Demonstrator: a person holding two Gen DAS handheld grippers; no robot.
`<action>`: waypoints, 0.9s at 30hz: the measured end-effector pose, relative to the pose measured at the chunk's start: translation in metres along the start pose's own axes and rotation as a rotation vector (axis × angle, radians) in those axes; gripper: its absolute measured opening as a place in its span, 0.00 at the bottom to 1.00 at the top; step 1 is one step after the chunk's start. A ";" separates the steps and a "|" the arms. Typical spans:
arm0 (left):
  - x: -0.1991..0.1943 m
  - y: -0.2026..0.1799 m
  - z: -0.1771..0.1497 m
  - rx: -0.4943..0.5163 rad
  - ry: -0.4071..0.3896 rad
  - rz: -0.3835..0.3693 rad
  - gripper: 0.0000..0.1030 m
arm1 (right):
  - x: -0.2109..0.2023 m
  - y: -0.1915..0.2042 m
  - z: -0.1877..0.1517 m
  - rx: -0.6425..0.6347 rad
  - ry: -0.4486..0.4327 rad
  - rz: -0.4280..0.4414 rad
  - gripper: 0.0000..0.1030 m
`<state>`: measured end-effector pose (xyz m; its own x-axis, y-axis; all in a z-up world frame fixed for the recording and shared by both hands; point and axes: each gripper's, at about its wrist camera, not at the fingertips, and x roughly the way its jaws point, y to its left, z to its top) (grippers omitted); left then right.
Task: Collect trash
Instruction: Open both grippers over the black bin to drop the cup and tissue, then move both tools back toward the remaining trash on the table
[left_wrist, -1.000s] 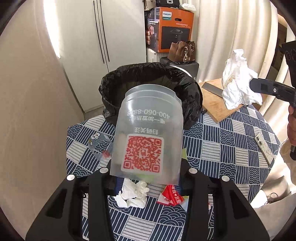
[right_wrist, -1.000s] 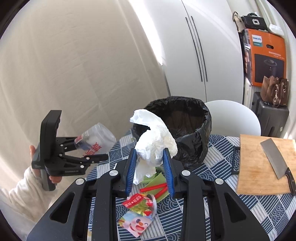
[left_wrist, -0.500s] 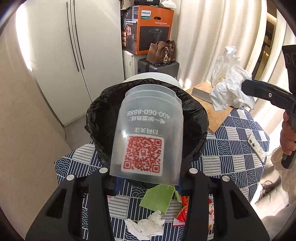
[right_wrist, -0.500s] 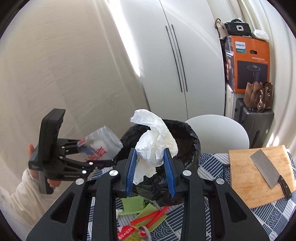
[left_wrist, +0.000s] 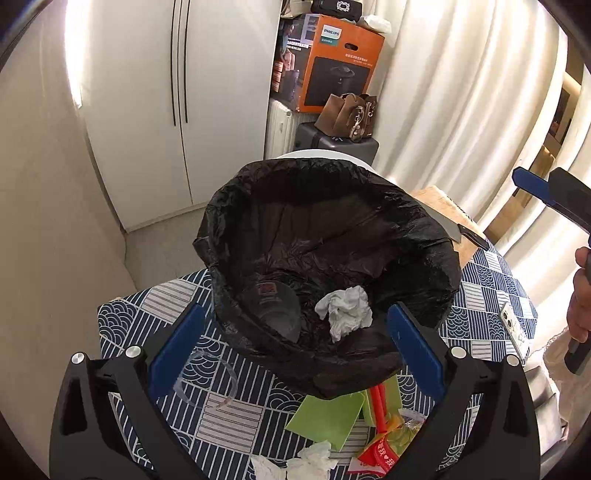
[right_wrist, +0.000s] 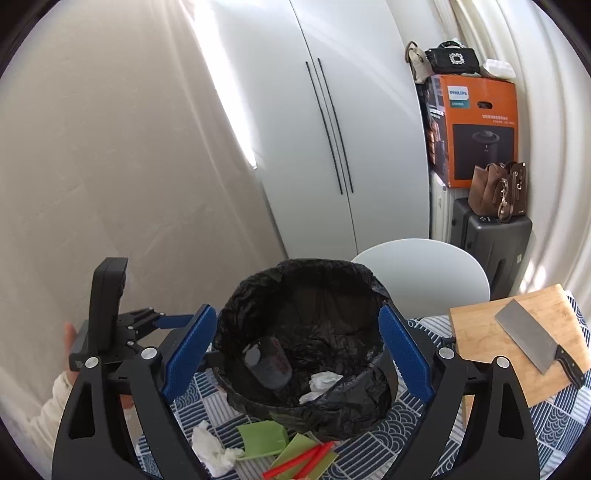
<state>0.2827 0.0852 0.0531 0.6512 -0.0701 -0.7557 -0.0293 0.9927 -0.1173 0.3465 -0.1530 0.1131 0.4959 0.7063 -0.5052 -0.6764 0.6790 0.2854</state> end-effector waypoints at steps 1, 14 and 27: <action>-0.005 0.001 -0.002 0.002 -0.002 0.033 0.94 | 0.000 -0.001 -0.001 0.001 0.005 -0.001 0.83; -0.058 -0.010 -0.049 -0.048 0.004 0.217 0.94 | 0.014 0.019 -0.028 -0.075 0.142 0.031 0.83; -0.091 -0.028 -0.112 -0.176 0.035 0.344 0.94 | 0.000 0.038 -0.053 -0.184 0.207 0.138 0.83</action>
<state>0.1399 0.0533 0.0529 0.5541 0.2576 -0.7916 -0.3734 0.9268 0.0402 0.2919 -0.1380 0.0805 0.2843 0.7206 -0.6324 -0.8262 0.5188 0.2197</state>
